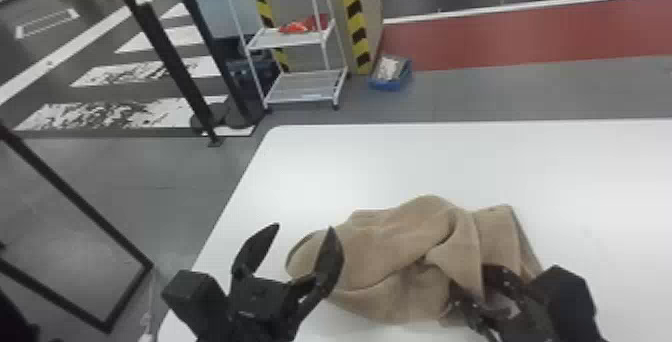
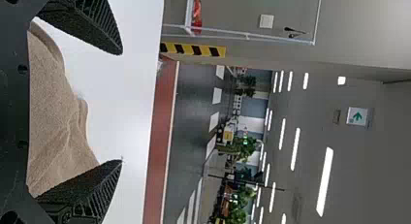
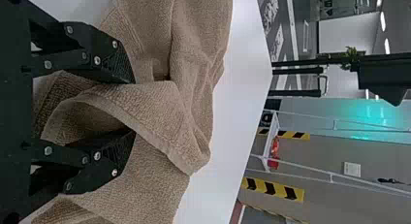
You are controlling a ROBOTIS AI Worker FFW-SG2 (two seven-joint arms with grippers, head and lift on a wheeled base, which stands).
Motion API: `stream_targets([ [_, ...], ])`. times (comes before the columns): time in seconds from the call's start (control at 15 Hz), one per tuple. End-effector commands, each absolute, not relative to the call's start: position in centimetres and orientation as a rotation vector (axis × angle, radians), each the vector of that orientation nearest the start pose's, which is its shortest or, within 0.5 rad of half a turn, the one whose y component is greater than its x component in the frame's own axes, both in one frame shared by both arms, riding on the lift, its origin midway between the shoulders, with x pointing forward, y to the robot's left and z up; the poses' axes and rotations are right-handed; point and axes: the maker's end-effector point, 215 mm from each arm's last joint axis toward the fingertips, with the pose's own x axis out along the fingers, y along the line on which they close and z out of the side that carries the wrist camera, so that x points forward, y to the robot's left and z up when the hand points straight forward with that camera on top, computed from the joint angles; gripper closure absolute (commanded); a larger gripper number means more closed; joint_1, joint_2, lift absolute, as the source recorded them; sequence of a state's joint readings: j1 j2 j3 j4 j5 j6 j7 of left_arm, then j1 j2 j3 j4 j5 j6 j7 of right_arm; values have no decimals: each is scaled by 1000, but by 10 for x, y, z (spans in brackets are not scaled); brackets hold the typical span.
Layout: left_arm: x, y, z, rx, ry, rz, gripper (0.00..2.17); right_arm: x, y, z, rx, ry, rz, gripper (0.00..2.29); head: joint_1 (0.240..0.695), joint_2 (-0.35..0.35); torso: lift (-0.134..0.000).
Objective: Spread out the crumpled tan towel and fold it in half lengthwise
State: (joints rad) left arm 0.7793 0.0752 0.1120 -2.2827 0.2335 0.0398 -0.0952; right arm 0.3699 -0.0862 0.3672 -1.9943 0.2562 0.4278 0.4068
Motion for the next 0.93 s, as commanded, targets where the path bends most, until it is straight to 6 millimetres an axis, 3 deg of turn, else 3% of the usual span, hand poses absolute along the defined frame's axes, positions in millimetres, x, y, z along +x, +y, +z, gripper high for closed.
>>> stream_targets([
  [0.0,369,252,-328,-122,104,-100,70,391,10,-434,-195,348,725,1686,695,350,-124],
  [0.13,368,237,-340,-134,156,-161,70,391,9,-431,-194,344,722,1686,695,350,-124],
  [0.4,351,228,-424,-164,479,-201,70,386,6,-431,-197,346,718,1686,695,346,-124],
  [0.73,345,231,-437,-170,531,-194,93,385,7,-430,-199,346,720,1686,695,350,-124],
  [0.87,345,234,-437,-163,531,-184,336,383,6,-428,-199,342,717,1686,695,350,-124],
])
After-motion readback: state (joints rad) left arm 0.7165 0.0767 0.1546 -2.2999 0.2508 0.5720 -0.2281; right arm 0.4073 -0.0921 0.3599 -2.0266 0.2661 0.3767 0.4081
